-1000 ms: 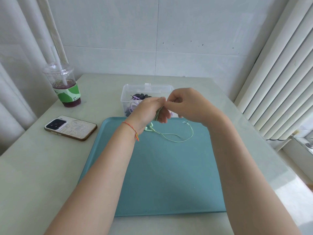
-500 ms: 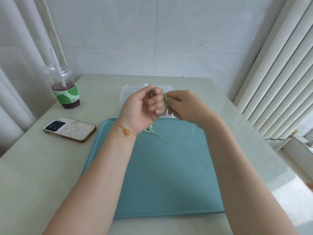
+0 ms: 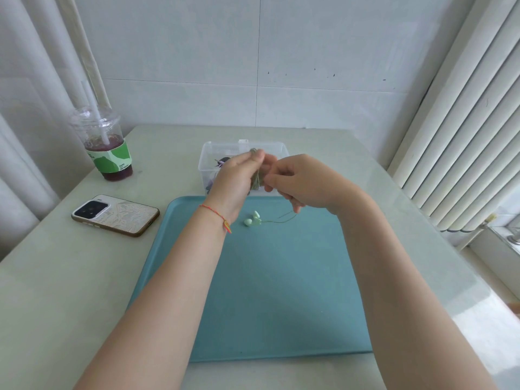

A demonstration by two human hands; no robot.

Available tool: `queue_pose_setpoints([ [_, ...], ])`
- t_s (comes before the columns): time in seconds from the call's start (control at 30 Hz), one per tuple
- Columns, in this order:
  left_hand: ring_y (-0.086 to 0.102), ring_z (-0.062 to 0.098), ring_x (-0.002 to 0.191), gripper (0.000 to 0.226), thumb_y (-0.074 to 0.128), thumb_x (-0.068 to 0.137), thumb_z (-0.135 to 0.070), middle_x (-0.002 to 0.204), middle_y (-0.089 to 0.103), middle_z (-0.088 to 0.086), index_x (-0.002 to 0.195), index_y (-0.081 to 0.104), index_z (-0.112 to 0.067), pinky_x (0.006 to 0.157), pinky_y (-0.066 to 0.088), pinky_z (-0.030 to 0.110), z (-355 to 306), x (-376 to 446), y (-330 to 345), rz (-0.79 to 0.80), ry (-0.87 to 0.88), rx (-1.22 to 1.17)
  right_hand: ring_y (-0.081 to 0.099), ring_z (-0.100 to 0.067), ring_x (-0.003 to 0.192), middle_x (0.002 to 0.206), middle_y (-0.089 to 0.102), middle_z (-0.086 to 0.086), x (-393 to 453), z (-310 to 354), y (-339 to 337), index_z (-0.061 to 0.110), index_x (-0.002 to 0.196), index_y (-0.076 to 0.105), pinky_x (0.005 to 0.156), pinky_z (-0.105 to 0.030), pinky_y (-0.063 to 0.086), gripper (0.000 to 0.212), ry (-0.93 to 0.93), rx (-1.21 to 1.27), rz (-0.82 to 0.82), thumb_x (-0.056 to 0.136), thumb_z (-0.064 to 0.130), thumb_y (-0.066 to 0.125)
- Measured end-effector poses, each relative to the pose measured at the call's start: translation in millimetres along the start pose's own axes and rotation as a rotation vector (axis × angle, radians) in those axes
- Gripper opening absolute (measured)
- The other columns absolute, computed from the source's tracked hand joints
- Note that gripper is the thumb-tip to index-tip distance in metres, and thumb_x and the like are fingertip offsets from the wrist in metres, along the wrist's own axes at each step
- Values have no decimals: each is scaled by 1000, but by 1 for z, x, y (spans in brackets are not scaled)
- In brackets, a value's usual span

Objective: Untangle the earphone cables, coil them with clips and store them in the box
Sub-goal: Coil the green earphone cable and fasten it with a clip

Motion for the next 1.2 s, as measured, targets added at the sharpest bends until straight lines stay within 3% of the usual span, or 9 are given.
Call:
queue_pose_setpoints([
  [0.2, 29, 15, 44, 41, 34, 104, -21, 48, 35, -1, 72, 57, -8, 51, 32, 27, 7, -7, 18, 225, -163, 140, 56, -11, 53, 64, 59, 6, -2, -3, -25, 11, 84, 64, 47, -16, 40, 19, -42, -27, -156, 92, 26, 55],
  [0.4, 17, 9, 41, 45, 34, 98, -38, 51, 15, -7, 62, 52, -18, 44, 29, 22, 1, -17, 32, 490, -304, -329, 56, -13, 56, 65, 57, 3, 2, -6, -29, 10, 90, 65, 66, -28, 47, 14, -92, 157, -253, 93, 20, 56],
  [0.53, 24, 9, 42, 36, 37, 97, -30, 50, 24, -7, 70, 55, -16, 46, 34, 20, -8, -11, 31, 481, -278, -815, 58, -17, 56, 65, 60, -2, 8, -9, -15, 3, 87, 67, 68, -34, 50, 21, -85, 201, -180, 94, 14, 50],
  [0.67, 50, 13, 53, 36, 36, 102, -23, 61, 49, -1, 86, 65, -6, 59, 49, 25, -7, 0, 17, 251, -222, -1028, 61, -17, 56, 61, 64, -5, 11, -15, 4, 5, 70, 64, 70, -33, 49, 27, -21, 140, -54, 92, 15, 51],
  [0.77, 66, 17, 74, 30, 40, 102, -23, 81, 66, 2, 101, 66, -7, 79, 54, 29, -4, 1, 8, 110, -160, -928, 62, -18, 57, 65, 65, -3, 9, -14, 18, 11, 77, 71, 69, -34, 55, 24, 14, 168, 75, 92, 12, 53],
  [0.87, 69, 19, 94, 30, 38, 104, -24, 93, 73, 3, 106, 64, -10, 97, 48, 30, -1, 4, 3, 37, -81, -637, 60, -14, 54, 64, 63, 0, 8, -13, 21, 7, 87, 71, 63, -29, 50, 20, 27, 107, 94, 91, 13, 53],
  [1.03, 67, 19, 87, 28, 39, 104, -18, 91, 71, 8, 98, 65, -8, 81, 53, 27, -3, 3, 0, -29, 42, -135, 61, -11, 54, 61, 62, 2, 3, -12, 14, 9, 88, 71, 64, -26, 45, 20, 29, 57, 84, 91, 13, 51],
  [1.1, 63, 20, 74, 27, 42, 103, -18, 86, 68, 10, 92, 65, -8, 68, 50, 25, 1, 2, -1, -22, 19, 51, 60, -12, 54, 62, 63, 2, 3, -11, 10, 10, 86, 71, 60, -23, 47, 20, 21, 40, 66, 90, 13, 52],
  [1.2, 56, 24, 64, 32, 42, 103, -19, 75, 63, 13, 89, 65, -2, 67, 48, 31, 12, 0, 8, 103, -92, 239, 49, -9, 47, 57, 59, 8, 2, -8, 1, 9, 78, 71, 47, -17, 38, 19, -4, -65, 3, 86, 18, 57],
])
Point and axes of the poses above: each hand's wrist, its own x-axis towards the middle knuckle, its own y-axis out of the palm, z = x × y, the point moved 7 cm from there along x, towards the middle knuckle
